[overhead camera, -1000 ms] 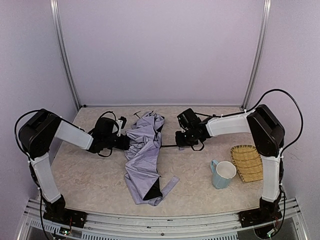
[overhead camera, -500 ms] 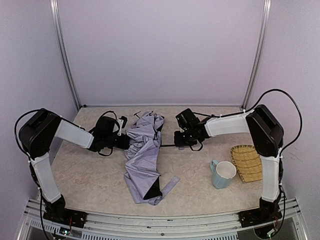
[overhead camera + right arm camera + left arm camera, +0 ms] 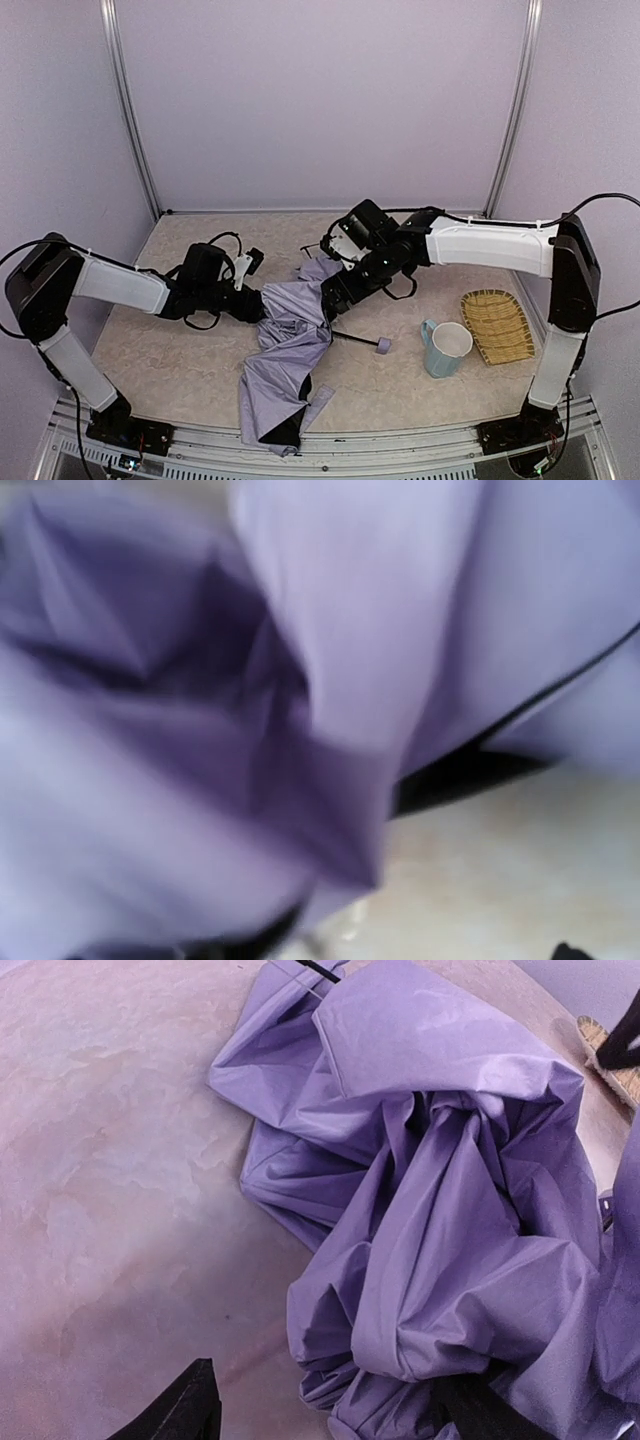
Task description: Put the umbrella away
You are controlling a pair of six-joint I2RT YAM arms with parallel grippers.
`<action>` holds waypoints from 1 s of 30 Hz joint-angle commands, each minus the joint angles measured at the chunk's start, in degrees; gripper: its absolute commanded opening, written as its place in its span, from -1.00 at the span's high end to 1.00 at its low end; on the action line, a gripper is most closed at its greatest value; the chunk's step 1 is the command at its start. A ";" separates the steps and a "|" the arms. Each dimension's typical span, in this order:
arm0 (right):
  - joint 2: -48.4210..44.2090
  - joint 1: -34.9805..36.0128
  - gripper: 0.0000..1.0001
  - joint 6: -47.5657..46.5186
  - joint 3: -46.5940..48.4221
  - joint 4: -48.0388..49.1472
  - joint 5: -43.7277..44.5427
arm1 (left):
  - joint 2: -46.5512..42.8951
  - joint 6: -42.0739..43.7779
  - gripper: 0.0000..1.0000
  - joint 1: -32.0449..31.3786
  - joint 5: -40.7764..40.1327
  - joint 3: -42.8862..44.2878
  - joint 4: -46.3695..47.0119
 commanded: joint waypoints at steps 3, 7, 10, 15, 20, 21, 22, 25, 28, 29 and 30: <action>1.71 3.05 -1.00 -15.83 17.89 -15.58 5.40 | -5.94 -3.30 -0.53 3.09 -1.29 -3.28 2.76; 5.58 6.82 -1.00 -24.67 28.59 -19.53 1.59 | -9.32 -5.56 -0.79 6.62 -6.45 -4.99 3.28; 12.91 8.83 -1.00 -26.59 35.30 -23.02 1.17 | -11.57 -7.06 -0.97 8.36 -10.42 -6.66 4.04; 25.53 10.51 -1.00 -26.69 45.96 -31.56 0.69 | -14.28 -7.86 -0.97 9.95 -12.97 -8.86 4.19; 34.15 10.72 -1.00 -24.62 48.68 -31.10 1.93 | -14.50 -7.31 -0.97 10.16 -11.87 -8.88 4.62; 35.71 10.72 -1.00 -24.52 48.91 -29.95 2.51 | -14.43 -7.58 -0.97 10.16 -11.51 -8.87 4.83; 37.21 10.72 -1.00 -24.83 48.78 -28.40 1.90 | -14.42 -7.86 -0.97 10.17 -11.24 -8.95 5.25; 40.75 10.87 -1.00 -24.94 48.40 -23.54 3.84 | -14.58 -8.30 -0.98 10.17 -10.72 -9.00 5.89; 43.51 10.78 -0.94 -25.05 48.47 -20.62 7.10 | -15.00 -7.99 -0.97 10.17 -10.40 -8.73 5.50; 44.50 10.72 -0.88 -25.20 48.46 -20.59 7.57 | -15.27 -7.80 -0.98 10.17 -10.60 -8.77 5.42; 45.18 10.72 -0.81 -25.28 48.40 -20.84 7.15 | -15.51 -7.68 -0.98 10.17 -10.73 -8.78 5.29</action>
